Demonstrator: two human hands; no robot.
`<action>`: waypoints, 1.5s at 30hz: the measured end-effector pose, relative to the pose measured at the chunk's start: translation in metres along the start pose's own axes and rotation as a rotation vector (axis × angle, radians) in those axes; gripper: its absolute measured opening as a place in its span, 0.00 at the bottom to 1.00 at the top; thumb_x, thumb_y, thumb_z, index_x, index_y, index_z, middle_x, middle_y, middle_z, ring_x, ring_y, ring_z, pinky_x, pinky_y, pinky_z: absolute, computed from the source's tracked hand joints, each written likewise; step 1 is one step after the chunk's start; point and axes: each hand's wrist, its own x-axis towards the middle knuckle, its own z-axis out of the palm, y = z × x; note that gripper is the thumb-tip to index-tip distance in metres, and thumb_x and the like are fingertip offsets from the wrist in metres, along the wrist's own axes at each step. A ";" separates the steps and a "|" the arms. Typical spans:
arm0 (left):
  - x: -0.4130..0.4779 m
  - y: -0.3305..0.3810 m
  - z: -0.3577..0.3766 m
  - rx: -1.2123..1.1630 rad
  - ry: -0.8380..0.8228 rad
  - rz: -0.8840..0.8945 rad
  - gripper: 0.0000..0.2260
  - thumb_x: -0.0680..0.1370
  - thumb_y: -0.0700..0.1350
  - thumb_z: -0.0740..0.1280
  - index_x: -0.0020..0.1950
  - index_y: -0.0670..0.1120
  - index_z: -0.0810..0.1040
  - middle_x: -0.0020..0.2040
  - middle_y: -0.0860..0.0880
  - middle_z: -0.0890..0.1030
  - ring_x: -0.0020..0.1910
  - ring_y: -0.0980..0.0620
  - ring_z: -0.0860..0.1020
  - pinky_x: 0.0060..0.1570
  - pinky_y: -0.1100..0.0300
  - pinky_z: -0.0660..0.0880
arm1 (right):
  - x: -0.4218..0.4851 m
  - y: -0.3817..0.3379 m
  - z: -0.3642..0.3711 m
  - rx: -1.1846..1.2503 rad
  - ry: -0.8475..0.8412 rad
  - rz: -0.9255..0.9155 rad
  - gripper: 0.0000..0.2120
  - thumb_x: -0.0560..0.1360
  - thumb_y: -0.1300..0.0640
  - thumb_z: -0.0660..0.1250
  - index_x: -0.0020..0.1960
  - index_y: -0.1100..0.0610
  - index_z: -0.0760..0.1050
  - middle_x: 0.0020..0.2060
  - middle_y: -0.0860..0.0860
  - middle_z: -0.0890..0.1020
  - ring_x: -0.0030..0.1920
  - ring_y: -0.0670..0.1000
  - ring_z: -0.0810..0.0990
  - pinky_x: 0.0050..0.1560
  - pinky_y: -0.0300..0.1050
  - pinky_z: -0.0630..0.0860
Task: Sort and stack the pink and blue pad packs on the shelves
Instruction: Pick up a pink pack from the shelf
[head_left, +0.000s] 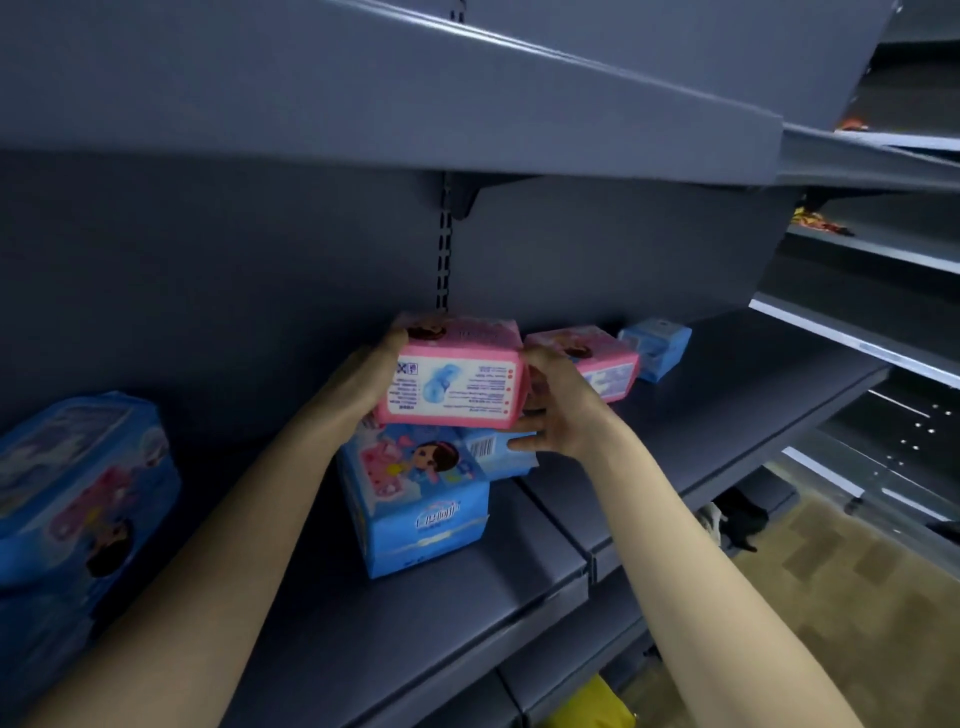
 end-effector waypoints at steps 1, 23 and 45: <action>-0.002 0.001 0.001 -0.012 0.009 0.006 0.18 0.79 0.57 0.56 0.40 0.48 0.78 0.41 0.47 0.81 0.38 0.50 0.78 0.42 0.58 0.70 | 0.001 -0.001 -0.002 0.008 -0.017 -0.006 0.21 0.74 0.43 0.59 0.56 0.58 0.74 0.54 0.59 0.79 0.50 0.58 0.79 0.45 0.50 0.75; -0.071 0.032 0.031 -0.299 0.143 0.210 0.48 0.70 0.50 0.73 0.76 0.53 0.39 0.66 0.46 0.73 0.61 0.53 0.74 0.58 0.55 0.69 | -0.020 0.019 0.025 1.167 -0.603 0.015 0.47 0.42 0.73 0.77 0.61 0.63 0.70 0.55 0.63 0.76 0.67 0.62 0.68 0.23 0.47 0.77; -0.108 0.019 0.013 -0.455 0.089 0.108 0.42 0.61 0.59 0.69 0.72 0.52 0.59 0.61 0.48 0.77 0.52 0.51 0.79 0.46 0.52 0.76 | -0.003 0.049 0.031 -0.211 0.256 -1.272 0.46 0.58 0.67 0.78 0.65 0.44 0.57 0.56 0.50 0.69 0.59 0.53 0.72 0.56 0.48 0.74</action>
